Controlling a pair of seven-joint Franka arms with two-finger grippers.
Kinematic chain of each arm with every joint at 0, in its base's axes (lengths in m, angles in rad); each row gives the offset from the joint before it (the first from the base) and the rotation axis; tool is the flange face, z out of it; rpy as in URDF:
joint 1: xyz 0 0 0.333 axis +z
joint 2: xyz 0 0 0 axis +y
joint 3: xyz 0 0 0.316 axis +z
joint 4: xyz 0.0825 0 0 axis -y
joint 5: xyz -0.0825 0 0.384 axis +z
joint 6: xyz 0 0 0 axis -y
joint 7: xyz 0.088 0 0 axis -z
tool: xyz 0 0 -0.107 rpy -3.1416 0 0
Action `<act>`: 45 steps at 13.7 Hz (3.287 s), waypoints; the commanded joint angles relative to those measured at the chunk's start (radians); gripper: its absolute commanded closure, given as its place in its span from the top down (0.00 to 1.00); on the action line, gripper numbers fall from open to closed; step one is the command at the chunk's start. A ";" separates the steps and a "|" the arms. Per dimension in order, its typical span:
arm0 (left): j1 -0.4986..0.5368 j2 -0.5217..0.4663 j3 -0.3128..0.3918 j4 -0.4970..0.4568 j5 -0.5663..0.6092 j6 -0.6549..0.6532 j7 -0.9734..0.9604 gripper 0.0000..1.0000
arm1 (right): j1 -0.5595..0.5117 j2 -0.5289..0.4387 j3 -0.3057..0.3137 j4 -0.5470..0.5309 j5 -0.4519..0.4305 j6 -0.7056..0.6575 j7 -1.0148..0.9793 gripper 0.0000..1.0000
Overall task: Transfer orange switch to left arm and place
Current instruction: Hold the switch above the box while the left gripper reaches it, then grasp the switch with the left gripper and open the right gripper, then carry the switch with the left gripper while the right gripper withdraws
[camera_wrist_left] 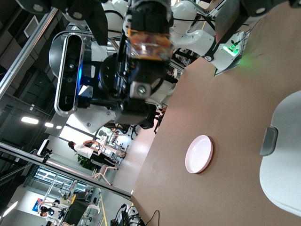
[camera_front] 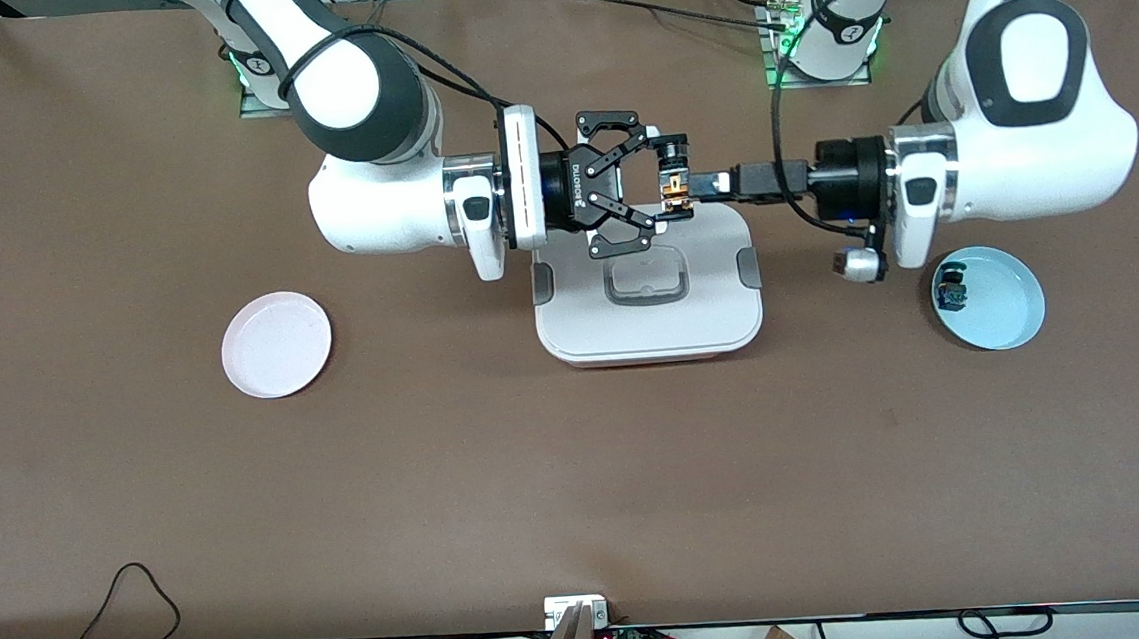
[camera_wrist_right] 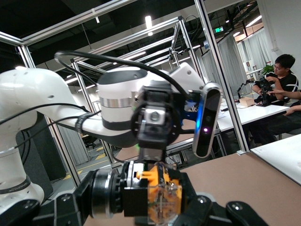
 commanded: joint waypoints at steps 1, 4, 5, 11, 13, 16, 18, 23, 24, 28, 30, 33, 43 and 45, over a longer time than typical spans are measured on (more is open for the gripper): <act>0.008 -0.053 -0.001 -0.043 -0.027 0.018 -0.013 1.00 | 0.033 0.023 -0.026 0.040 0.028 0.016 -0.016 0.00; 0.008 -0.049 -0.010 -0.041 -0.027 0.033 -0.010 1.00 | 0.035 0.023 -0.028 0.040 0.028 0.016 -0.016 0.00; 0.008 -0.044 -0.010 -0.041 -0.027 0.037 -0.004 0.97 | 0.037 0.023 -0.035 0.040 0.028 0.016 -0.016 0.00; 0.005 -0.015 -0.017 -0.033 -0.036 0.079 0.022 0.84 | 0.055 0.023 -0.062 0.040 0.028 0.016 -0.016 0.00; 0.005 -0.007 -0.017 -0.033 -0.058 0.080 0.048 0.79 | 0.060 0.023 -0.068 0.040 0.028 0.016 -0.016 0.00; 0.005 -0.009 -0.017 -0.033 -0.060 0.080 0.048 0.69 | 0.083 0.023 -0.092 0.040 0.030 0.016 -0.016 0.00; 0.005 -0.009 -0.018 -0.033 -0.060 0.080 0.050 0.50 | 0.084 0.023 -0.097 0.040 0.031 0.017 -0.015 0.00; 0.005 -0.003 -0.023 -0.035 -0.058 0.072 0.100 0.09 | 0.086 0.023 -0.097 0.038 0.030 0.017 -0.016 0.00; 0.005 -0.003 -0.023 -0.035 -0.058 0.069 0.099 0.00 | 0.086 0.022 -0.097 0.038 0.030 0.016 -0.016 0.00; 0.007 -0.001 -0.023 -0.035 -0.055 0.066 0.096 0.00 | 0.084 0.023 -0.097 0.038 0.031 0.016 -0.015 0.20; 0.016 -0.001 -0.023 -0.035 -0.053 0.063 0.089 0.00 | 0.084 0.020 -0.097 0.037 0.065 0.013 -0.001 1.00; 0.022 -0.007 -0.017 -0.033 -0.052 0.040 0.080 0.00 | 0.086 0.019 -0.097 0.037 0.093 0.011 -0.001 1.00; 0.229 -0.013 -0.009 0.006 0.299 -0.268 0.073 0.00 | 0.072 -0.006 -0.146 0.005 0.096 -0.001 0.005 1.00; 0.252 -0.013 -0.009 0.052 0.446 -0.330 0.048 0.00 | 0.072 -0.012 -0.163 -0.010 0.094 -0.001 0.005 1.00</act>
